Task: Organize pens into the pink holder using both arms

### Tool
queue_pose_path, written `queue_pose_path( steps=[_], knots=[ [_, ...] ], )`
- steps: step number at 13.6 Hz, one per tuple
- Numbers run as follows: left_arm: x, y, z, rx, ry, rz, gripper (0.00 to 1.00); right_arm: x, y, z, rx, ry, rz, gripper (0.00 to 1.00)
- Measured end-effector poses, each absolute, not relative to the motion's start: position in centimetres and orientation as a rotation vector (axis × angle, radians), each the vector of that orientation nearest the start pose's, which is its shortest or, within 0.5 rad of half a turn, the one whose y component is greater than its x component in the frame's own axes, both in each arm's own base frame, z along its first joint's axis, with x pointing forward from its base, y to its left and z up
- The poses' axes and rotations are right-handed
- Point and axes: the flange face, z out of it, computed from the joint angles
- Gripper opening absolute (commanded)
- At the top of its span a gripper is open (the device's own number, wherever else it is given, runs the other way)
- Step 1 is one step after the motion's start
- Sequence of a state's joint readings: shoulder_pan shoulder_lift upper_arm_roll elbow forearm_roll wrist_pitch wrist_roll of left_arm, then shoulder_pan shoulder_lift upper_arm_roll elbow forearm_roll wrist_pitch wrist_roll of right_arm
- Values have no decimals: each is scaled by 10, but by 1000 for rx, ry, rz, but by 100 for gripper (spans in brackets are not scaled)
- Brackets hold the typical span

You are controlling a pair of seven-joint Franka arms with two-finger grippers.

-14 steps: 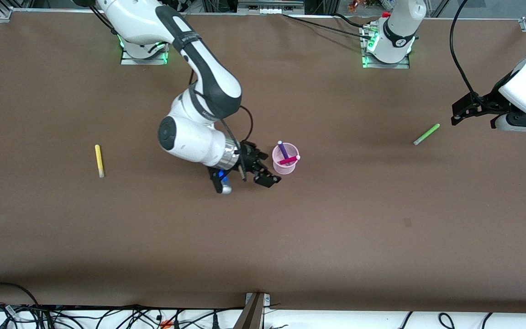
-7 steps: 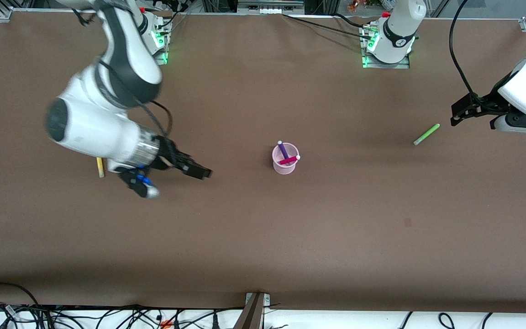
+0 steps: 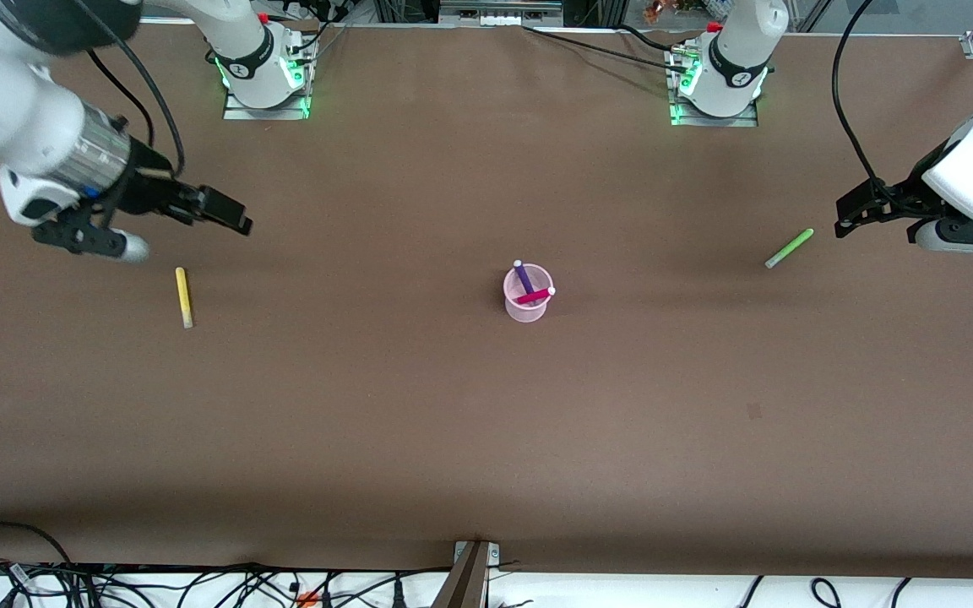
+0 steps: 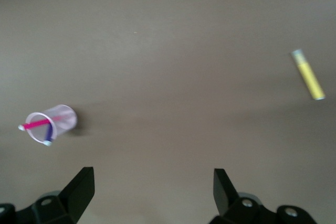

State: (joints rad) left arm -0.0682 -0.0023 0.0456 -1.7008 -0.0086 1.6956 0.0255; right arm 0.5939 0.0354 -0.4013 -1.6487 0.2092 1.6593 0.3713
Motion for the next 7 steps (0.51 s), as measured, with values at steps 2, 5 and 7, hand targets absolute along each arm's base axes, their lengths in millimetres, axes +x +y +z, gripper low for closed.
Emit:
queue_pose_path(
  steps=[2,5,7],
  knots=[
    [561,-11,575,-3150,66,5,100,543,116,587,-2999,191,90,100],
    [563,-11,571,-3149,66,16,100,543,79,591,-3030,58,75,100],
    [563,-11,569,-3149,66,20,100,545,52,592,-3064,-18,73,100]
  ],
)
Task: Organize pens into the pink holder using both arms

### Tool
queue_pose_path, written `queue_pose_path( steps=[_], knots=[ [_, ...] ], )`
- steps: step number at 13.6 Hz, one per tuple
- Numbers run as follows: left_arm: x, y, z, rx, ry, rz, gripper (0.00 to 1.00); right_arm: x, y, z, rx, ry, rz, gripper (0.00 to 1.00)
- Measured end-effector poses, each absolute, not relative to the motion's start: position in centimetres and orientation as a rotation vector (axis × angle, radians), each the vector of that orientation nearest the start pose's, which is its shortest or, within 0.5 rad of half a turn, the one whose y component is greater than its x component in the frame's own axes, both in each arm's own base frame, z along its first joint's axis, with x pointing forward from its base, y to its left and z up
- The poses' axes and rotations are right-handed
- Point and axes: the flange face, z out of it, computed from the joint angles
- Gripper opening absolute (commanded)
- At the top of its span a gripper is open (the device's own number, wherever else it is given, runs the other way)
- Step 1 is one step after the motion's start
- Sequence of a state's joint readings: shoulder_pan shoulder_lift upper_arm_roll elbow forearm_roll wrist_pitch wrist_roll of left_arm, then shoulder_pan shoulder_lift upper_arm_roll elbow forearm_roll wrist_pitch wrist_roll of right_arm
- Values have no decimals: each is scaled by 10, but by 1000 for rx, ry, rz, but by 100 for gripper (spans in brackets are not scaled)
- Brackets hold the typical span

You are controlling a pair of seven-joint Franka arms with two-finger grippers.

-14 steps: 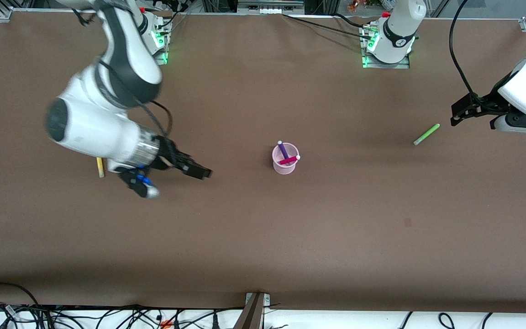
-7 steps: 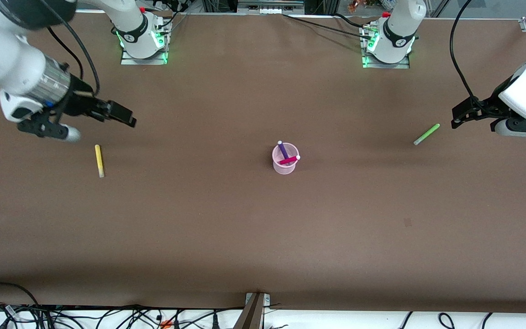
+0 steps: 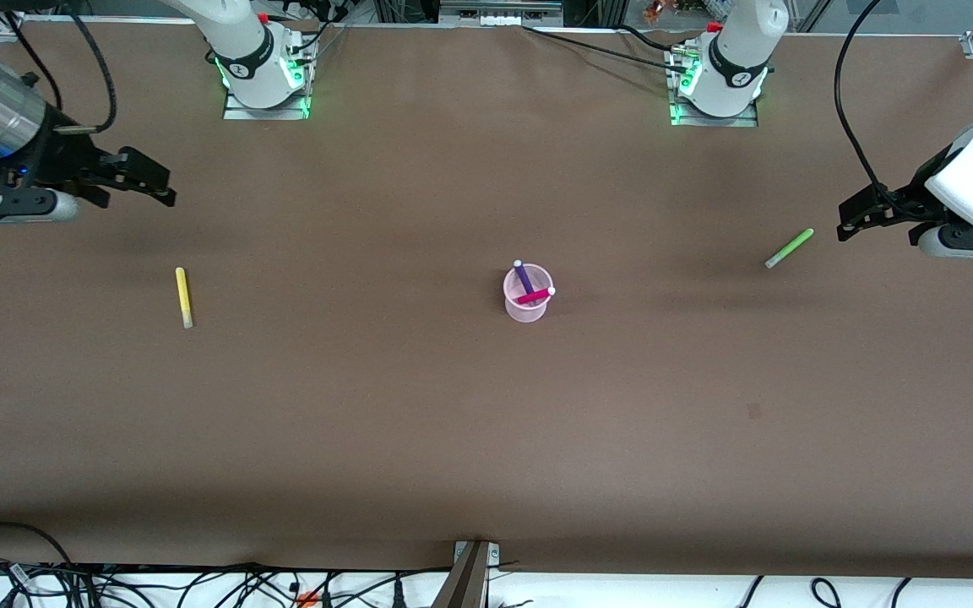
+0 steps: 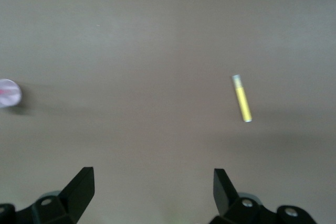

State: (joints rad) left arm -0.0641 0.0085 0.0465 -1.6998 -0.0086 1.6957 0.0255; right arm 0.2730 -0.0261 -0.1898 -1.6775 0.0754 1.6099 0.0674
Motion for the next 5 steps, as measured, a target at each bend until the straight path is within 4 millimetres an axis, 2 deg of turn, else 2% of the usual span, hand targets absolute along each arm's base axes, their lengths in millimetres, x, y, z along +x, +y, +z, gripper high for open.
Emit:
queue_pose_path(
  steps=[3,5],
  knots=[
    [564,-11,570,-3149,66,19,100,542,25,599,-3078,-26,80,100],
    [564,-11,569,-3149,66,19,100,542,22,607,-3095,-24,56,100]
  ],
)
